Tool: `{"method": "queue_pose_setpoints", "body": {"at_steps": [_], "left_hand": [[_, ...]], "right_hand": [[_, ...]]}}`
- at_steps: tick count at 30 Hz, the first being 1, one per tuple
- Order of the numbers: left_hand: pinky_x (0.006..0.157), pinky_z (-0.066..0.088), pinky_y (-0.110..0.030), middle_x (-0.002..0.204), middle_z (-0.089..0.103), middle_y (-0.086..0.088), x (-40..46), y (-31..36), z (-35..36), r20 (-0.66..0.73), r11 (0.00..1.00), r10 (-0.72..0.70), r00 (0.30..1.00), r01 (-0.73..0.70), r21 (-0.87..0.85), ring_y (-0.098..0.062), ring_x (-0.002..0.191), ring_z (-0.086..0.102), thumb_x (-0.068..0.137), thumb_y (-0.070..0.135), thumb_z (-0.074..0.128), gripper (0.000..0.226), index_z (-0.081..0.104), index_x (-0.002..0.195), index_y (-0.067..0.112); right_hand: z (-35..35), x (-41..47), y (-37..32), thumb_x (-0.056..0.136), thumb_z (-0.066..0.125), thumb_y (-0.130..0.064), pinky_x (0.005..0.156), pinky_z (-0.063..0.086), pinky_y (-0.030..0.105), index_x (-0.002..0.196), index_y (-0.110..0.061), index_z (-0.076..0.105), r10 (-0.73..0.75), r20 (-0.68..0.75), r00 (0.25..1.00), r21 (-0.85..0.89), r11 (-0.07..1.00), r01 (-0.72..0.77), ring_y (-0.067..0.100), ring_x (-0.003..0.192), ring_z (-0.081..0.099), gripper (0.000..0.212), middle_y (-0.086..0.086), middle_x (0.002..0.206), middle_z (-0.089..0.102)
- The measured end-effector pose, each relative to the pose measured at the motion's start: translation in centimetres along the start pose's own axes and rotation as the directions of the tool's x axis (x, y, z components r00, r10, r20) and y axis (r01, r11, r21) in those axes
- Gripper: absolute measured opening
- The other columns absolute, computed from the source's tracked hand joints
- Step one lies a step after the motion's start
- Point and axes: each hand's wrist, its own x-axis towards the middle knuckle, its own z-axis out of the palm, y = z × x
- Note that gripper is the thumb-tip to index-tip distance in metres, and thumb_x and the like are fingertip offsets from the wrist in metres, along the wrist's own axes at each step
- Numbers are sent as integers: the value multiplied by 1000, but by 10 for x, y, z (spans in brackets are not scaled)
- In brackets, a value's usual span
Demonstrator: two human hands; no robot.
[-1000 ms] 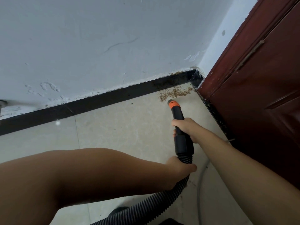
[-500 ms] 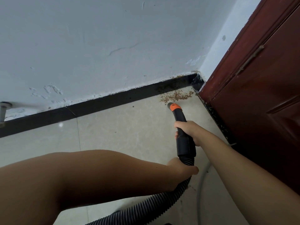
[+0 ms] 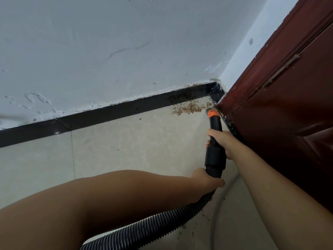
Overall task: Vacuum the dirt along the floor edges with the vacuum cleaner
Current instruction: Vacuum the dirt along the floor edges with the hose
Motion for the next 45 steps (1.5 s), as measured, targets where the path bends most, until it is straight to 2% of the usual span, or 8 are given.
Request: {"method": "queue_pose_setpoints", "body": {"at_steps": [6, 20, 27, 29, 31, 35, 40, 45], "left_hand": [[60, 49, -31, 75, 50, -7, 1, -8, -2, -3, 999, -19, 1000, 19, -27, -20, 57, 50, 85, 18, 64, 21, 50, 97, 8], [50, 47, -28, 72, 50, -8, -46, -42, -16, -87, 993, -62, 994, 52, -109, -19, 50, 49, 86, 15, 61, 19, 50, 96, 3], [62, 52, -32, 78, 51, -10, -53, -51, -31, -145, 990, -77, 986, 58, -127, -23, 61, 52, 85, 17, 62, 17, 50, 90, 5], [74, 55, -38, 84, 52, -12, -51, -50, -33, -156, 991, -75, 985, 56, -121, -27, 70, 54, 84, 18, 63, 19, 51, 92, 5], [81, 55, -41, 86, 52, -13, -47, -49, -30, -158, 992, -72, 985, 53, -118, -27, 74, 54, 84, 17, 63, 19, 51, 93, 5], [57, 52, -30, 74, 51, -9, -38, -43, -19, -114, 992, -68, 991, 54, -116, -21, 58, 52, 84, 15, 62, 17, 51, 91, 5], [50, 47, -27, 73, 51, -7, -25, -24, -2, -59, 995, -53, 997, 47, -86, -19, 54, 51, 84, 18, 64, 21, 51, 96, 6], [64, 49, -32, 73, 50, -6, -9, -11, 9, -19, 997, -39, 999, 38, -60, -19, 58, 50, 84, 18, 65, 17, 48, 84, 12]], "right_hand": [[8, 0, 6, 85, 61, -9, 47, 51, 29, 91, -5, 52, -15, 7, 1000, -24, 1000, 15, 19, 41, 56, 11, 8, 55, 57], [63, -45, 15, 85, 59, -9, 45, 51, 24, 92, -4, 51, -3, 178, 984, -185, 982, 37, 19, 43, 58, 12, 10, 63, 58], [92, -50, 12, 83, 59, -10, 47, 51, 26, 92, -5, 50, -11, 268, 963, -223, 972, 74, 19, 45, 59, 13, 9, 60, 58], [93, -47, 10, 83, 59, -9, 49, 51, 27, 91, -6, 50, -16, 272, 962, -208, 975, 75, 20, 45, 59, 12, 8, 59, 58], [88, -44, 10, 84, 59, -9, 51, 52, 28, 91, -6, 50, -14, 260, 966, -208, 976, 70, 20, 46, 59, 12, 8, 58, 59], [69, -37, 12, 84, 59, -9, 50, 52, 28, 90, -4, 51, -2, 188, 982, -177, 984, 36, 20, 43, 58, 11, 9, 59, 58], [30, -22, 12, 86, 61, -10, 47, 51, 28, 93, -4, 52, 12, 82, 997, -72, 997, -6, 20, 47, 56, 13, 10, 65, 57], [2, -6, 11, 86, 61, -7, 46, 51, 27, 92, -3, 52, 23, 20, 1000, 47, 999, -24, 18, 42, 54, 12, 9, 61, 54]]}}
